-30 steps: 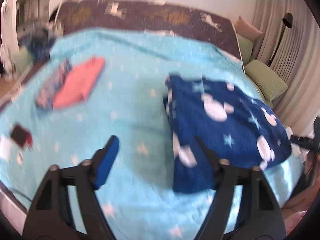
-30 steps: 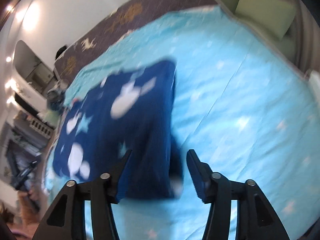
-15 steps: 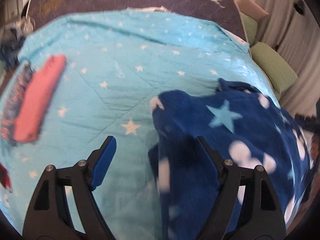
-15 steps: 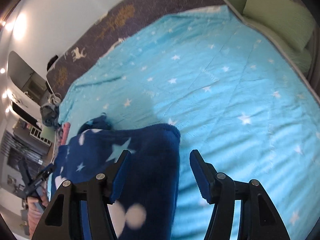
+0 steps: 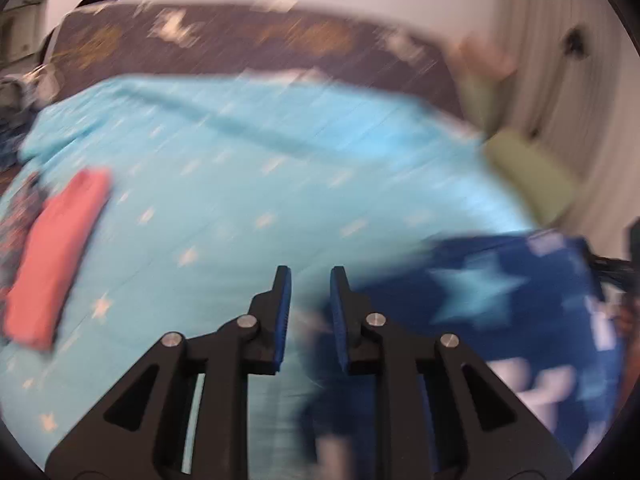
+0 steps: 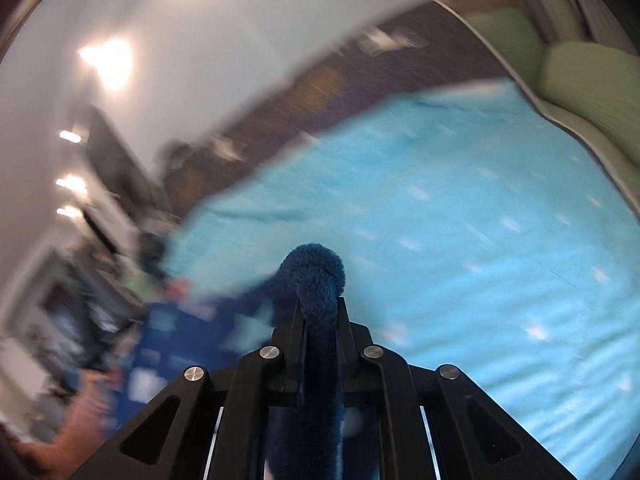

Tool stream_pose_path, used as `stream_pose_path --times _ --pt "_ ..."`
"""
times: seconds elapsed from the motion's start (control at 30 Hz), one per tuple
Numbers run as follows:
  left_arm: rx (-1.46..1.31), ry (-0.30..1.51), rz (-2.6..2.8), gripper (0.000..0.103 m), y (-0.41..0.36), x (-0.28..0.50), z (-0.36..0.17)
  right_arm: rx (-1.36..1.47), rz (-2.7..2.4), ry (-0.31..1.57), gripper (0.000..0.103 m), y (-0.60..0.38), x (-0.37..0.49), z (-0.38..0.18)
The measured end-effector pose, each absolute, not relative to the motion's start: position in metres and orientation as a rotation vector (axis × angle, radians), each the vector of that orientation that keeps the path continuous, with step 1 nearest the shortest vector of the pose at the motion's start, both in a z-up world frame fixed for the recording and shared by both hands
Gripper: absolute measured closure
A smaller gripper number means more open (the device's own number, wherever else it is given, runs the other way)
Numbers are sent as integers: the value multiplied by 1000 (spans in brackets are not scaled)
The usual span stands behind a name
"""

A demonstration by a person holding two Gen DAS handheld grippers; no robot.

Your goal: Fold small clothes

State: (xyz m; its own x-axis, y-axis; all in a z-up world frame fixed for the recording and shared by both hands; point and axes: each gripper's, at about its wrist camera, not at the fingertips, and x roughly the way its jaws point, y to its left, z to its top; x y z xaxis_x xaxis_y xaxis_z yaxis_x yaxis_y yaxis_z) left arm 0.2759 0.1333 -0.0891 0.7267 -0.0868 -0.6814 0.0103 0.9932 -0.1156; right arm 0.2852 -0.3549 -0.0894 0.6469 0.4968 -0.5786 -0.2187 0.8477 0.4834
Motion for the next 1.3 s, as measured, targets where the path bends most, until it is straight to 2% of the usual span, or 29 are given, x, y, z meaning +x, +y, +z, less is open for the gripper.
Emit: stream_pose_path --times 0.07,0.1,0.17,0.23,0.27,0.37,0.47,0.53,0.6,0.7,0.77,0.83,0.9,1.13,1.3 --pt "-126 864 -19 81 139 284 -114 383 287 947 85 -357 301 -129" --pt "-182 888 -23 81 144 280 -120 380 234 993 78 -359 301 -141" --pt "-258 847 -35 80 154 263 -115 391 221 953 74 -363 287 -139" --pt "-239 808 -19 68 159 244 -100 370 195 897 65 -369 269 -122" --pt "-223 789 -6 66 158 235 -92 357 175 875 63 -372 263 -113" --pt "-193 723 -5 58 159 204 -62 324 183 801 62 -369 237 -80" --pt "-192 652 -95 46 147 172 -39 332 327 752 62 -353 208 -55" --pt "-192 615 -196 33 130 150 -35 369 463 751 62 -330 193 -55" --pt "-174 631 -251 26 113 144 -43 402 566 802 62 -306 183 -67" --pt "44 756 -100 24 82 148 -89 330 454 946 62 -277 184 -108" --pt "91 781 -44 23 78 142 -116 267 375 929 63 -264 173 -119" --pt "-11 761 -41 24 90 130 -106 190 323 890 60 -252 152 -107" --pt "-87 766 -37 24 103 122 -97 136 319 852 52 -244 126 -91" --pt "-54 723 -14 21 104 80 -83 71 438 798 51 -217 66 -70" --pt "-58 735 -17 20 107 64 -87 51 515 797 50 -189 56 -75"
